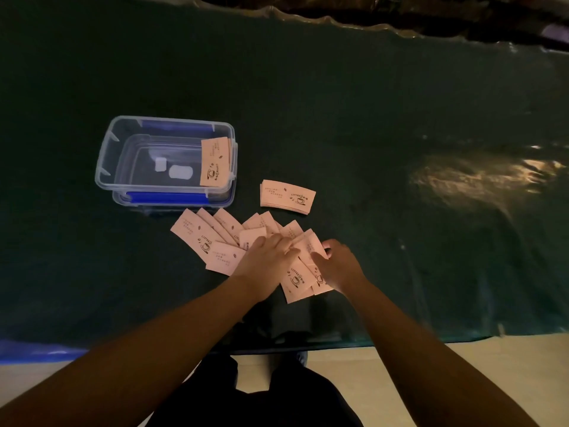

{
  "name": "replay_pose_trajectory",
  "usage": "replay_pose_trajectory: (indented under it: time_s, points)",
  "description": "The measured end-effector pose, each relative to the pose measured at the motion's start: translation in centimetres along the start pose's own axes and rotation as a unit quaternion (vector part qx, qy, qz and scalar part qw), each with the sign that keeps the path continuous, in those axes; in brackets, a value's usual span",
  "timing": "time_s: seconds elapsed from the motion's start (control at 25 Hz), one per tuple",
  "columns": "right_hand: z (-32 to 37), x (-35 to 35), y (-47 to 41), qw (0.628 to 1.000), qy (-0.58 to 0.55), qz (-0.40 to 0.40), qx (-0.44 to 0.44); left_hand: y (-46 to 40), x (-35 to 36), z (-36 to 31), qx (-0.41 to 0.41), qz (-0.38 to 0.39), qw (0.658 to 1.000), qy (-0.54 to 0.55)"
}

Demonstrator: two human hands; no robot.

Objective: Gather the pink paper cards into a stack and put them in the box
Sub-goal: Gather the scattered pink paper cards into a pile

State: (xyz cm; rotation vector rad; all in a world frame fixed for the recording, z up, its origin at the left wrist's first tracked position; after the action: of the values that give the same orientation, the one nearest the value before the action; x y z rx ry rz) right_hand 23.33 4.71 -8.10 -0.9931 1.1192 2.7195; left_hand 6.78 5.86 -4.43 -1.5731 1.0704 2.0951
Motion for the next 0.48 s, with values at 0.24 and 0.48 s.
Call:
replay_pose_trajectory:
  time_s: [0.24,0.48]
  points:
    - [-0.1,0.6,0.0,1.000,-0.003,-0.007,0.001,2.5,2.1,-0.2,-0.113,0.051,0.984,0.131]
    - [-0.2,1.2,0.2,1.000,-0.020,-0.009,-0.011,4.2,3.7,-0.2,-0.287,0.054,0.885,0.363]
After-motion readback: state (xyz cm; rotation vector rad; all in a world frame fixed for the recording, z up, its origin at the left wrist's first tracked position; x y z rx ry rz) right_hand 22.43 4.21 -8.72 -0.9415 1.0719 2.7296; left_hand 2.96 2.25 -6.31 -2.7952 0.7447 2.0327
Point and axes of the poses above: each hand's wrist, its own y-axis away from the middle knuckle, its own x-axis out of the palm, z = x × y, the point moved 7 cm from there along -y, towards the middle knuckle, and after that the axes turned 13 degrees about -y, right-handed, at the moved point
